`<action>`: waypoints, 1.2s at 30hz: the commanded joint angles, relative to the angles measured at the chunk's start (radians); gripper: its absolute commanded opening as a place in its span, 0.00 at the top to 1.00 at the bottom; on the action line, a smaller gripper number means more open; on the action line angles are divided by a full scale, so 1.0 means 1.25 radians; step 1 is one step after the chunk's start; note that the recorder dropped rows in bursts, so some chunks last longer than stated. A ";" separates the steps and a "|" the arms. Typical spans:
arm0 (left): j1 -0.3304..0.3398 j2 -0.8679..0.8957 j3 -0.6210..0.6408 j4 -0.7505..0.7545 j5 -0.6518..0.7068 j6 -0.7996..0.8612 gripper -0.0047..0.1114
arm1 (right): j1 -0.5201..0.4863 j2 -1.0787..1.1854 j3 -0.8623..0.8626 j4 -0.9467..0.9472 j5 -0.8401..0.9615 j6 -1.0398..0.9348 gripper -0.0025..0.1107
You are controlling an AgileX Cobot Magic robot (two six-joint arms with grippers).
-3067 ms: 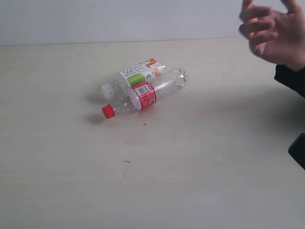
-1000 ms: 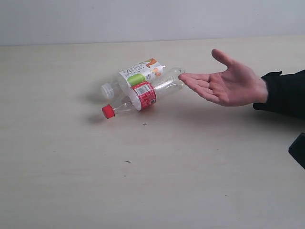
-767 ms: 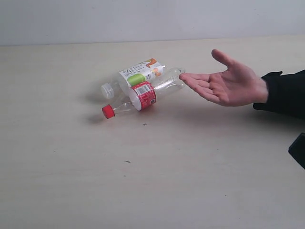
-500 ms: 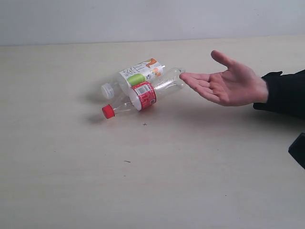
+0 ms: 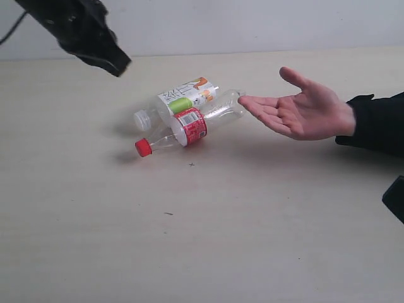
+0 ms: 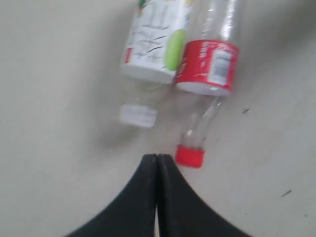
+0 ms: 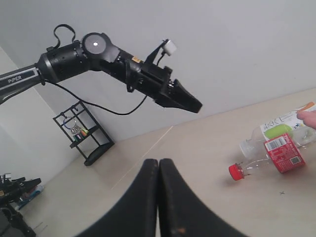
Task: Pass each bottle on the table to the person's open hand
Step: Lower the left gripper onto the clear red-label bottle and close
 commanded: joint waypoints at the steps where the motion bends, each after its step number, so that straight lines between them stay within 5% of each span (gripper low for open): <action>1: -0.100 0.044 -0.006 -0.014 -0.098 -0.005 0.96 | -0.002 -0.005 0.004 0.006 0.002 0.001 0.98; 8: -0.173 0.078 -0.006 -0.014 -0.185 -0.020 0.95 | -0.002 -0.005 0.004 0.006 0.002 0.001 0.98; 14: -0.175 0.088 -0.006 -0.014 -0.227 -0.008 0.75 | -0.002 -0.005 0.004 0.006 0.002 0.001 0.98; 18: -0.175 0.091 -0.006 -0.038 -0.227 -0.046 0.72 | -0.002 -0.005 0.004 0.006 0.002 0.001 0.98; 21: -0.175 0.108 -0.028 -0.013 -0.182 -0.105 0.69 | -0.002 -0.005 0.004 0.006 0.002 0.001 0.98; 27: -0.175 0.169 -0.095 -0.007 -0.067 -0.134 0.46 | -0.002 -0.005 0.004 0.006 0.002 0.001 0.98; 36: -0.175 0.227 -0.158 0.048 -0.037 -0.131 0.45 | -0.002 -0.005 0.004 0.006 0.002 0.001 0.98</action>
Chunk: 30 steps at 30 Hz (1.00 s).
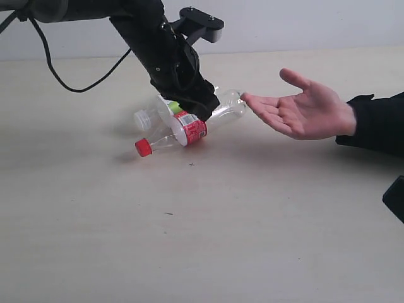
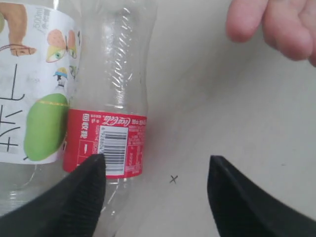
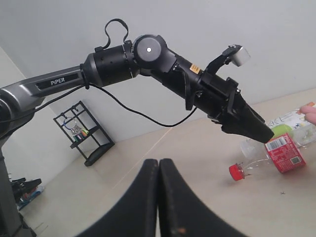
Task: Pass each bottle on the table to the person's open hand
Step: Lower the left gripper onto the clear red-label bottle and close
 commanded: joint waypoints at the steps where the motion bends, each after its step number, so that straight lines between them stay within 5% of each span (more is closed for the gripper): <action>1: -0.001 0.013 -0.023 0.051 0.001 -0.002 0.45 | -0.002 -0.005 0.004 0.004 0.002 0.001 0.98; 30: -0.001 0.117 -0.049 0.082 -0.039 0.044 0.44 | -0.002 -0.005 0.004 0.004 0.002 0.001 0.98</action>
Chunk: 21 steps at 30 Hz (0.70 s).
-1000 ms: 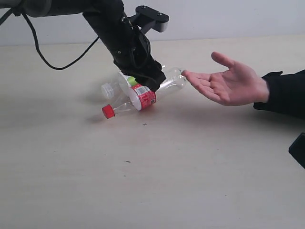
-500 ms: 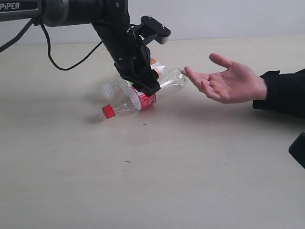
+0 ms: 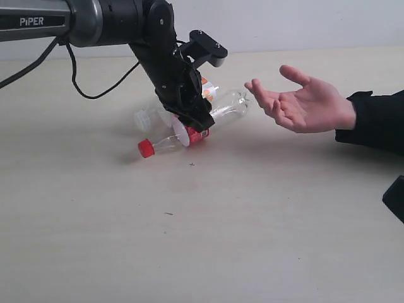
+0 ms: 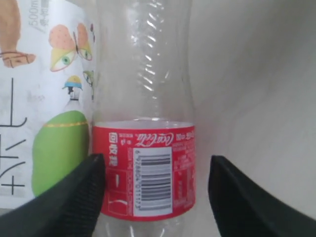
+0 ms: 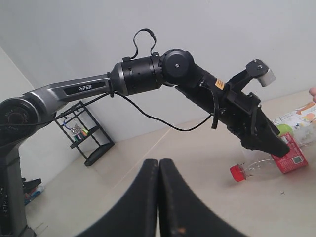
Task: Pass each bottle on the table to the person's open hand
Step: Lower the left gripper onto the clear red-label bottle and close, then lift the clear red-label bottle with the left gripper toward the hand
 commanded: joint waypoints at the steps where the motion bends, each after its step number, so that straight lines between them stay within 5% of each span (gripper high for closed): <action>1: -0.001 0.012 -0.005 0.000 0.005 0.002 0.44 | -0.002 -0.005 0.004 0.004 0.002 0.001 0.98; 7: -0.001 0.014 -0.005 0.000 0.020 0.000 0.33 | -0.002 -0.005 0.004 0.004 0.002 0.001 0.98; 21: -0.017 0.016 -0.005 -0.002 0.046 0.000 0.33 | -0.002 -0.005 0.004 0.004 0.002 0.001 0.98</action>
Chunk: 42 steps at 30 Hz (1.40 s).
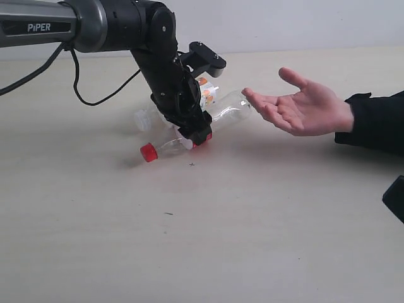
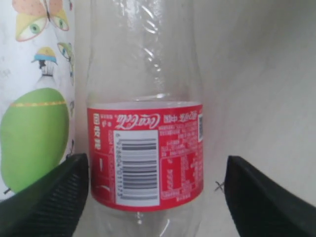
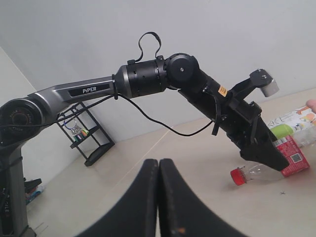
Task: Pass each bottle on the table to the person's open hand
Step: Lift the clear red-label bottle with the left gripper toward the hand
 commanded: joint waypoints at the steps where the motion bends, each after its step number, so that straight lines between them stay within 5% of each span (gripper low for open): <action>1: -0.017 0.001 -0.005 -0.004 0.006 0.000 0.33 | -0.002 -0.005 0.004 0.004 0.002 0.001 0.98; 32: -0.039 0.050 -0.008 0.000 -0.021 -0.067 0.36 | -0.002 -0.005 0.004 0.004 -0.002 0.001 0.98; 35: -0.039 0.048 -0.010 0.000 -0.014 -0.067 0.49 | -0.002 -0.005 0.004 0.004 -0.002 0.001 0.98; 40: -0.039 0.048 -0.010 0.000 -0.014 -0.067 0.93 | -0.002 -0.005 0.004 0.004 -0.002 0.001 0.98; 42: -0.039 0.048 -0.014 -0.002 -0.014 -0.076 0.96 | -0.002 -0.005 0.004 0.004 -0.002 0.001 0.98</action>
